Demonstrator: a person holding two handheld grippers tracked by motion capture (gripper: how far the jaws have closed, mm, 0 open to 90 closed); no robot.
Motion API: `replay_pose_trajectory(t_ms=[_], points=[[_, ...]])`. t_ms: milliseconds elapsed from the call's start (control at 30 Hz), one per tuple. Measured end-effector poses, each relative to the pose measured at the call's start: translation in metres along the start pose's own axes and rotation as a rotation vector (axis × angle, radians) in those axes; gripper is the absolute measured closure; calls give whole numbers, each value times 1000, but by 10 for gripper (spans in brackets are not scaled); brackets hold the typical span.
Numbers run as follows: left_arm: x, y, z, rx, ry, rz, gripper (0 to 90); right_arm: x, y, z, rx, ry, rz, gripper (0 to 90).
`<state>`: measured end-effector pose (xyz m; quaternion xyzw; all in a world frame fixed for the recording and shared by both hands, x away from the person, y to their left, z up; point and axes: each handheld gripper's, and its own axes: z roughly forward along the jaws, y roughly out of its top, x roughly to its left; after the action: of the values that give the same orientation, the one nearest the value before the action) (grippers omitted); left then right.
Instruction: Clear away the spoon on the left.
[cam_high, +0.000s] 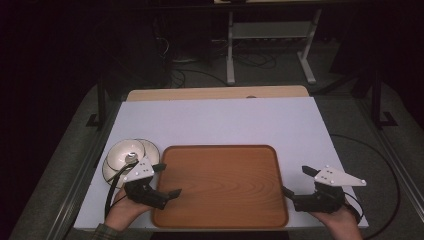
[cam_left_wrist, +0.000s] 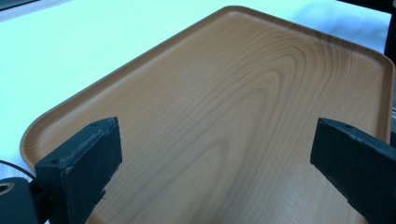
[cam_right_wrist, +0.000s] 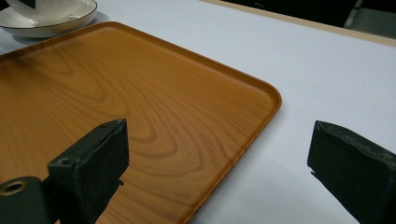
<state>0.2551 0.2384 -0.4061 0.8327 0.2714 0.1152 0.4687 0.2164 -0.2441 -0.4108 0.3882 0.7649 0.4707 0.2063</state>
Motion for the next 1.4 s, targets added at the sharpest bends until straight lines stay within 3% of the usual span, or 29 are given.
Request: replay_pose_trajectory(t_ms=[100,400,667,700,733,800,833,967,1400], points=[[1,0,-2,1,3,-8,17,1,0,0,4,6,-4,48],[6,1,-9,-17,6,-39,156,1,0,2,1,8,-5,50],[6,2,-5,2,-31,-52,492,0,-1,3,0,13,-4,53],[6,1,-4,6,-34,-50,492,-1,-1,2,0,14,-3,54],[7,-1,-2,18,-39,-55,603,-2,-1,3,-3,13,4,57],[8,-2,-1,21,-49,-64,643,-2,0,3,-7,13,10,58],[9,-3,1,28,-58,-72,750,-2,1,3,-16,13,12,58],[9,-3,0,34,-67,-65,892,-2,2,1,-31,17,11,60],[29,-16,-6,38,-80,-105,897,1,4,3,-28,18,-10,62]])
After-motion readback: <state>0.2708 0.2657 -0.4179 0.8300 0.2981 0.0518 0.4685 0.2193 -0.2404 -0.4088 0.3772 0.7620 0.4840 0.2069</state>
